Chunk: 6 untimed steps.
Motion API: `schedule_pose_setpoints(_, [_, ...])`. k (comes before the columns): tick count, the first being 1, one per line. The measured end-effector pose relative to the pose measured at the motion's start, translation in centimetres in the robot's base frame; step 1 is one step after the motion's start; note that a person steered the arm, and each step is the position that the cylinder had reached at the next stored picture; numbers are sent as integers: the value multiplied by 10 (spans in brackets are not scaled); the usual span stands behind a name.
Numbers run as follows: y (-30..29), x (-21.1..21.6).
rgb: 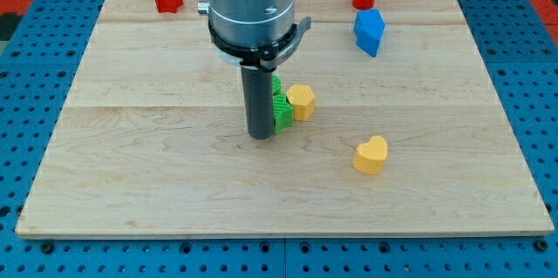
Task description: Separate yellow hexagon from green star
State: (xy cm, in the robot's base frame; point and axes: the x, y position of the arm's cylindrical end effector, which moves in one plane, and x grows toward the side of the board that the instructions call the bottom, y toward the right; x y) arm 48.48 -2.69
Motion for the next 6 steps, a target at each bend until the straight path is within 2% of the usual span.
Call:
schedule_pose_setpoints(1, [17, 29])
schedule_pose_setpoints(2, [45, 13])
schedule_pose_setpoints(3, [53, -25])
schedule_pose_setpoints(5, [57, -66])
schedule_pose_setpoints(6, [107, -44])
